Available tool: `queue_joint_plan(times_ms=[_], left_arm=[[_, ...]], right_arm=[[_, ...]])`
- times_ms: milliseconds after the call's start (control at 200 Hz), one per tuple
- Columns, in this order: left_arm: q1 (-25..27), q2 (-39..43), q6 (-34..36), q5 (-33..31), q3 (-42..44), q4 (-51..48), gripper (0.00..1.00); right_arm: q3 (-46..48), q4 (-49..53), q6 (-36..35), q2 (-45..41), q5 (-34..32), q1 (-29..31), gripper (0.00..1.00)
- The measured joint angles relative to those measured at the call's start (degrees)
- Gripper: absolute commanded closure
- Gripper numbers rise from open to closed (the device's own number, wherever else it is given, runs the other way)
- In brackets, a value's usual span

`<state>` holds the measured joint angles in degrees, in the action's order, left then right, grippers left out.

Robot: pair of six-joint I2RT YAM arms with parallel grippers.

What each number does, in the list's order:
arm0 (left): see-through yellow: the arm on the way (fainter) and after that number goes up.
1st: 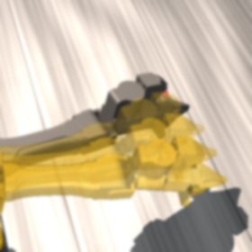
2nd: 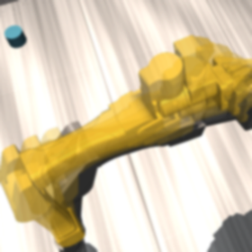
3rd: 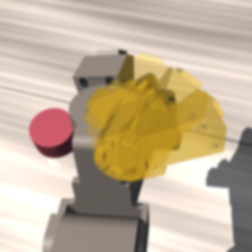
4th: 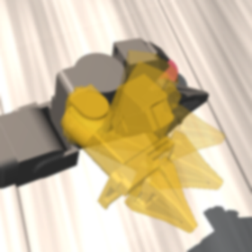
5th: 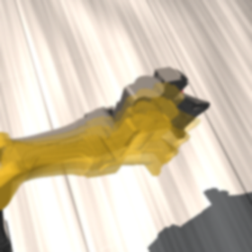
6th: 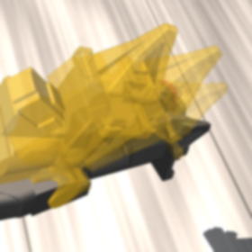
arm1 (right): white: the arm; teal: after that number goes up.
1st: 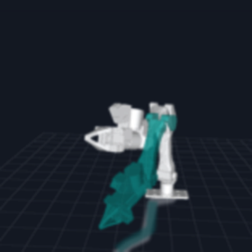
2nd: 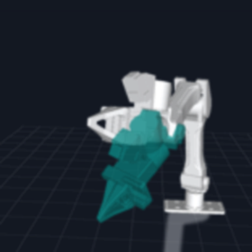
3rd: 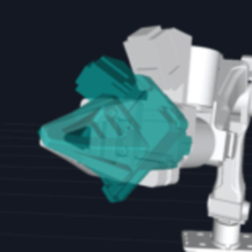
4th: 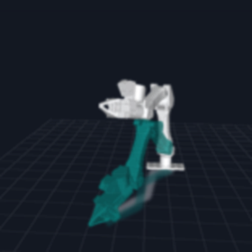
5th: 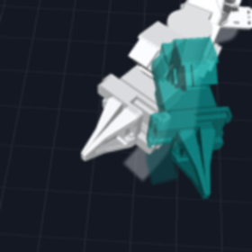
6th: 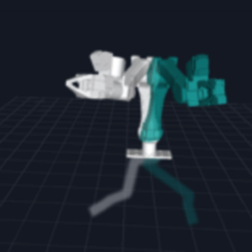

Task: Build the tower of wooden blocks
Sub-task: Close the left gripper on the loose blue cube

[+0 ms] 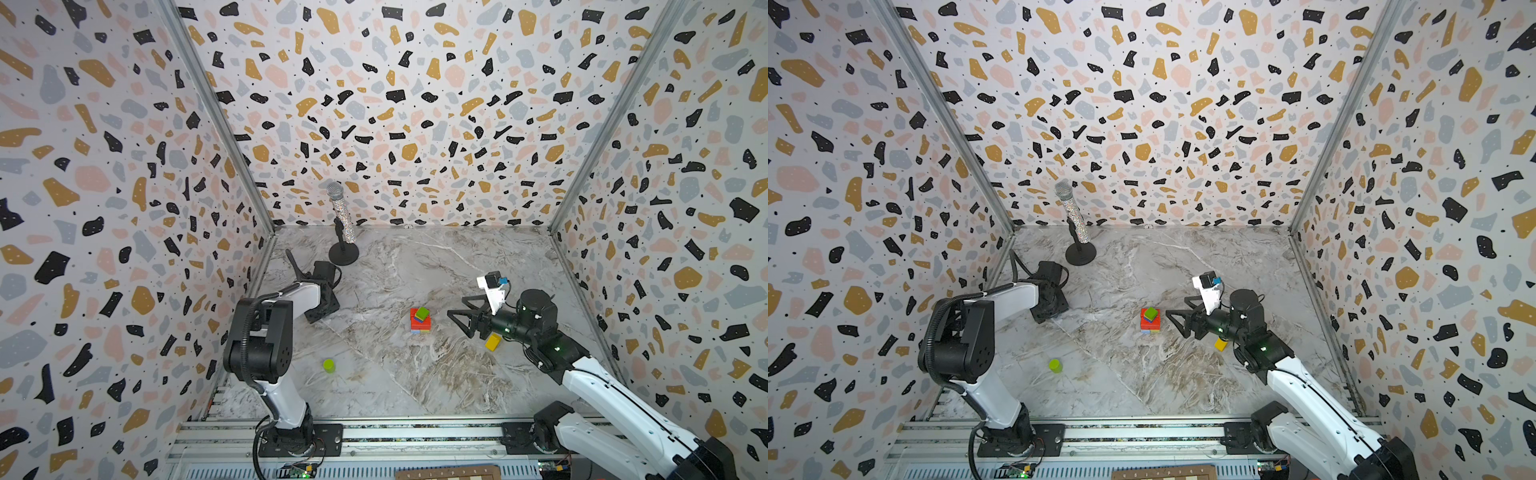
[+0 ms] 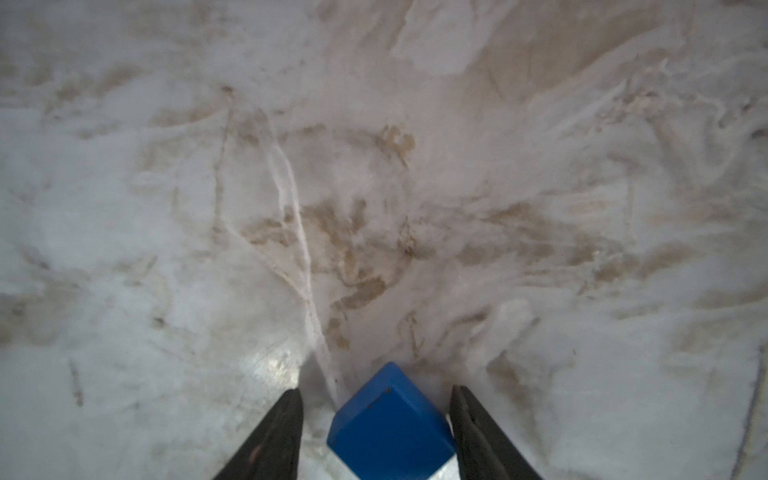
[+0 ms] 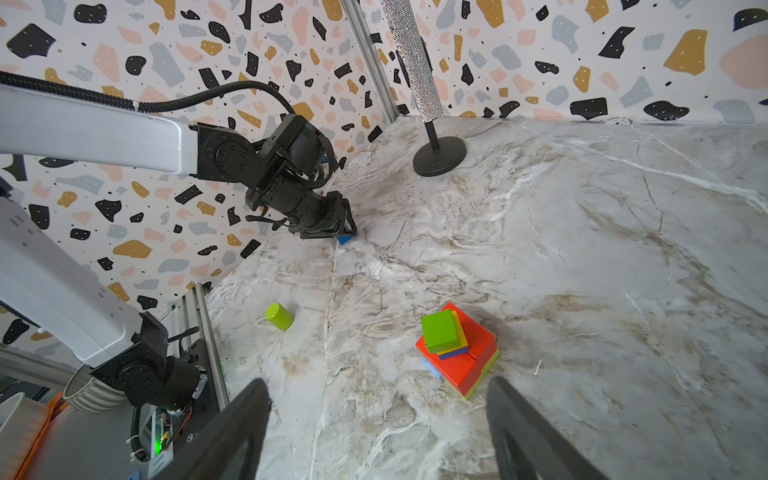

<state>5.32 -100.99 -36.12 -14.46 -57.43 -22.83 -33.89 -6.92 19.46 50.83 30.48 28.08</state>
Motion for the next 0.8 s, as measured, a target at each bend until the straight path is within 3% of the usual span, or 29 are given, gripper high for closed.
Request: queue_joint_plan(times_ms=[265, 310, 335, 546, 801], left_arm=[[0.0, 0.0, -1.92, -0.24, 0.0, 0.37, 0.27], [0.0, 0.0, -2.34, -0.22, 0.0, 0.63, 0.04], [0.0, 0.0, -2.34, -0.24, 0.0, 0.76, 0.0], [0.0, 0.0, -4.44, -0.48, 0.96, 3.04, 0.02], [0.04, 0.7, -8.11, -2.38, 2.71, 4.98, 0.2]], right_arm=[[0.09, -0.04, 0.0, 0.0, 0.02, 0.0, 0.17], [0.11, -0.07, 0.0, 0.04, 0.02, 0.0, 0.17], [0.11, -0.09, 0.0, 0.09, 0.02, 0.0, 0.17], [0.2, -0.42, 0.0, 0.22, 0.17, -0.02, 0.17], [0.2, -0.46, 0.02, 0.5, 0.2, -0.02, 0.17]])
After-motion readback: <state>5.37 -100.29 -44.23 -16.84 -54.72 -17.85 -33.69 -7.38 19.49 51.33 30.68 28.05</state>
